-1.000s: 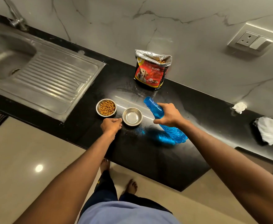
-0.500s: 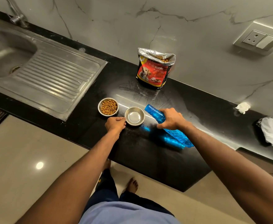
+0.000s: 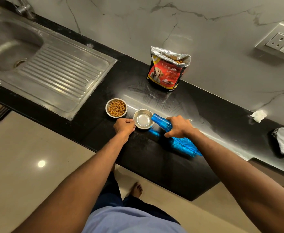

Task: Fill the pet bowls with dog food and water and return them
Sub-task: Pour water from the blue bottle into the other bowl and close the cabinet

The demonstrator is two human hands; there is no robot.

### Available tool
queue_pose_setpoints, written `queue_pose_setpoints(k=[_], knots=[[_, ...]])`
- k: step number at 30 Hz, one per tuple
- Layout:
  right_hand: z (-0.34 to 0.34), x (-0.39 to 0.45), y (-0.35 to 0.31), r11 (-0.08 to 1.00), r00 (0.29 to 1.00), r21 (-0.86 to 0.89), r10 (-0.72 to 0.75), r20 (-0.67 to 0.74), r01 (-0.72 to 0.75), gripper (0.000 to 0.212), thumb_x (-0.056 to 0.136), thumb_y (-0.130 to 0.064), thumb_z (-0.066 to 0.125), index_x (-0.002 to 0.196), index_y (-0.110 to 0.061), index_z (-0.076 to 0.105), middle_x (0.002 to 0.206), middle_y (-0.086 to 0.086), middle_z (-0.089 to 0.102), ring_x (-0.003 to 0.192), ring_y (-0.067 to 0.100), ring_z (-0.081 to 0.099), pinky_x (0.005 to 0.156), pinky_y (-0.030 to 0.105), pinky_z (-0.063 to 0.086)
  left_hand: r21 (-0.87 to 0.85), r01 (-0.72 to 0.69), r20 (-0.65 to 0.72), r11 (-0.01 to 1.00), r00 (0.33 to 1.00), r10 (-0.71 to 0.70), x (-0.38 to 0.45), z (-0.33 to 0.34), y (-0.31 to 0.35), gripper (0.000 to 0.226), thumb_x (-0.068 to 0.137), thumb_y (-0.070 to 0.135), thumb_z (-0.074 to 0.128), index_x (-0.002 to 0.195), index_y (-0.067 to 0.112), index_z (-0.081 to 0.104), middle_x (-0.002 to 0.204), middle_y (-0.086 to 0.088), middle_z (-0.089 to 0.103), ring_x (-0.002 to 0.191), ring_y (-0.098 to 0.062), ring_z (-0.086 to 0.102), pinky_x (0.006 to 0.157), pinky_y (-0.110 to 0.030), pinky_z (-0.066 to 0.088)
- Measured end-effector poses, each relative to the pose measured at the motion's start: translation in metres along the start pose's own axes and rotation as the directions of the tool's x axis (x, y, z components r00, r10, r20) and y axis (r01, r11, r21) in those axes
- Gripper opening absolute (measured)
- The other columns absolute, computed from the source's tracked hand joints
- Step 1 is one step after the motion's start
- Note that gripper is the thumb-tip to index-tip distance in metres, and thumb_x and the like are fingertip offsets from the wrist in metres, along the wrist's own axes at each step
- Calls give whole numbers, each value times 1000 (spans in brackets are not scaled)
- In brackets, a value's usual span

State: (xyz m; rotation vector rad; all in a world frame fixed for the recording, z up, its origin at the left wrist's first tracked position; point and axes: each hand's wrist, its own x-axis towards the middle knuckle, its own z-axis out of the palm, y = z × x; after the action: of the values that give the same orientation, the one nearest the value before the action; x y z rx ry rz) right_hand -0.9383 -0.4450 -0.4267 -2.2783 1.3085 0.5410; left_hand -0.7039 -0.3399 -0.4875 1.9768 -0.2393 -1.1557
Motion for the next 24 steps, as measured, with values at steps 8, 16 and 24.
queue_pose_setpoints(k=[8,16,24], knots=[[2,3,0,1000,999,-11,15,32,-14,74,79,-56,78,143,-21,61,112,-4,65,104,19,61,82,37,51,-6,5,-12,1000,1000,-6,2,4,-1,24,98,8,78,121,5,78,84,-1,74,84,-12,77,86,-32,67],[2,4,-1,1000,999,4,12,53,-12,73,80,-54,79,143,-21,61,114,-3,65,103,18,61,81,33,47,-28,8,-16,1000,1000,-9,1,5,-2,23,98,9,77,121,4,78,85,-3,75,88,-15,79,86,-33,67],[-5,-1,-4,1000,1000,19,1,14,-1,80,77,-56,77,146,-21,60,120,2,71,103,20,61,84,38,54,-21,12,-17,1000,1000,-12,1,4,-1,19,98,8,77,116,5,80,83,-2,75,90,-16,80,88,-35,67]])
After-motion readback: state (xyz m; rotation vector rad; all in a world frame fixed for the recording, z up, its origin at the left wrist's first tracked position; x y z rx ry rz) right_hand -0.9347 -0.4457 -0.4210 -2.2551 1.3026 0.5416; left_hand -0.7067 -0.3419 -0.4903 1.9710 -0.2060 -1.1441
